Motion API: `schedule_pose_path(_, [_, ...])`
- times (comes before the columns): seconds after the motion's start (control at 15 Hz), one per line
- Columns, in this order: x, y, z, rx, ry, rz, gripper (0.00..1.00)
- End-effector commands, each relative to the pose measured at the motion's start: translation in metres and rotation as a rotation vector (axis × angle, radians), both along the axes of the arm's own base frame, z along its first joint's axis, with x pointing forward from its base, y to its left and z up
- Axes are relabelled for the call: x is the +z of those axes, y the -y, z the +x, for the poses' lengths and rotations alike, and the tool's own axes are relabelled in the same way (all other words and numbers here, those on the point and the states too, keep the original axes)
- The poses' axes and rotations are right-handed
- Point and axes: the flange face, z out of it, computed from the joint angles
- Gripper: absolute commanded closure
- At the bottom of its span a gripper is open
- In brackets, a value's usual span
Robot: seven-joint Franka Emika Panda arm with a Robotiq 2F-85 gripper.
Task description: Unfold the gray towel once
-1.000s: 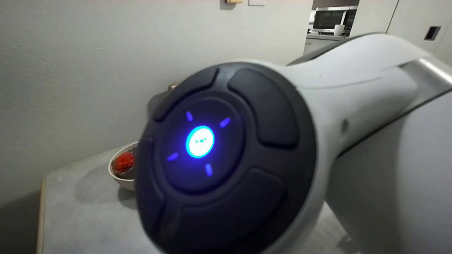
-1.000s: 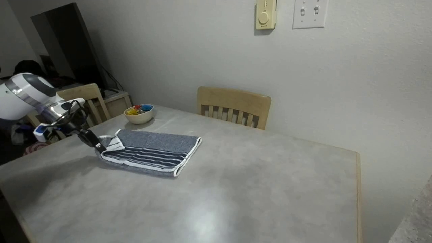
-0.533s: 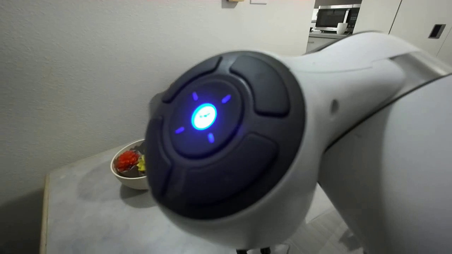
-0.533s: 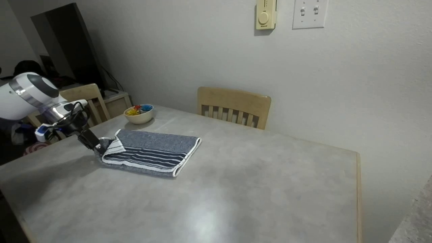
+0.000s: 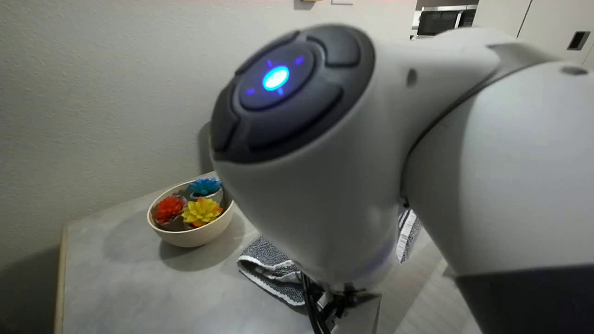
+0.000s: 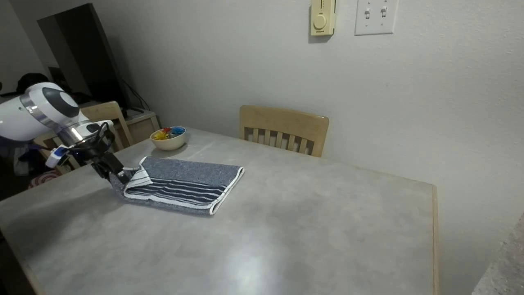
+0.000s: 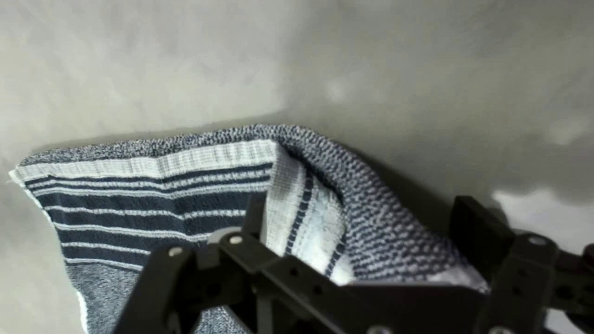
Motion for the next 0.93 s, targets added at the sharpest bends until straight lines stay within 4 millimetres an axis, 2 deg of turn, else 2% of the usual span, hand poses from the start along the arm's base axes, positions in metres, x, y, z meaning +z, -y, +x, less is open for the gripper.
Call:
schedule_pose_path(0.0, [0.032, 0.009, 0.010, 0.078, -0.110, 0.133, 0.00])
schedule_pose_path(0.47, [0.103, 0.042, 0.040, 0.153, -0.235, 0.360, 0.00])
schedule_pose_path(0.87, [0.126, 0.072, 0.056, 0.143, -0.219, 0.367, 0.00])
